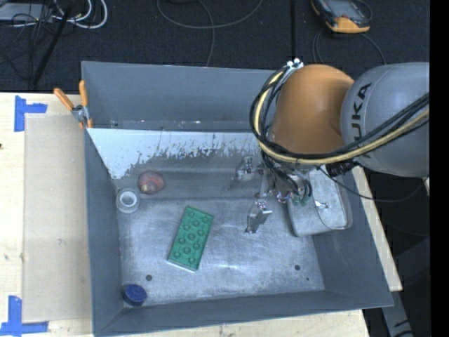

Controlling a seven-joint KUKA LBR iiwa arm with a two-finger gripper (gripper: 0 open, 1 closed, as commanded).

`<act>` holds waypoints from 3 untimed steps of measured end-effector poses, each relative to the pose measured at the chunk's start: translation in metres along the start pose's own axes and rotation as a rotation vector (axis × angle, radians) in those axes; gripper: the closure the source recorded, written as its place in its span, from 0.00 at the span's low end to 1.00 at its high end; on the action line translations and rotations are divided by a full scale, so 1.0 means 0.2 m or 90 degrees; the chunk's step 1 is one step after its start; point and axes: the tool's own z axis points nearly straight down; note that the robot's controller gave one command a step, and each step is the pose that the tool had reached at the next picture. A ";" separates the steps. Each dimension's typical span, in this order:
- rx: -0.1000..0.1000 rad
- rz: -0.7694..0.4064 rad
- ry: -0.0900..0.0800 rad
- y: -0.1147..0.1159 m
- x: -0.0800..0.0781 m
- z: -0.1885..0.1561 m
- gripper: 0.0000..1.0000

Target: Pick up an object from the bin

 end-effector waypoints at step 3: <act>0.003 -0.166 -0.004 0.06 0.32 -0.27 0.00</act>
Offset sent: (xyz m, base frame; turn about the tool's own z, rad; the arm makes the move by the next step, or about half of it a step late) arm -0.0188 0.0582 -0.0898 0.0171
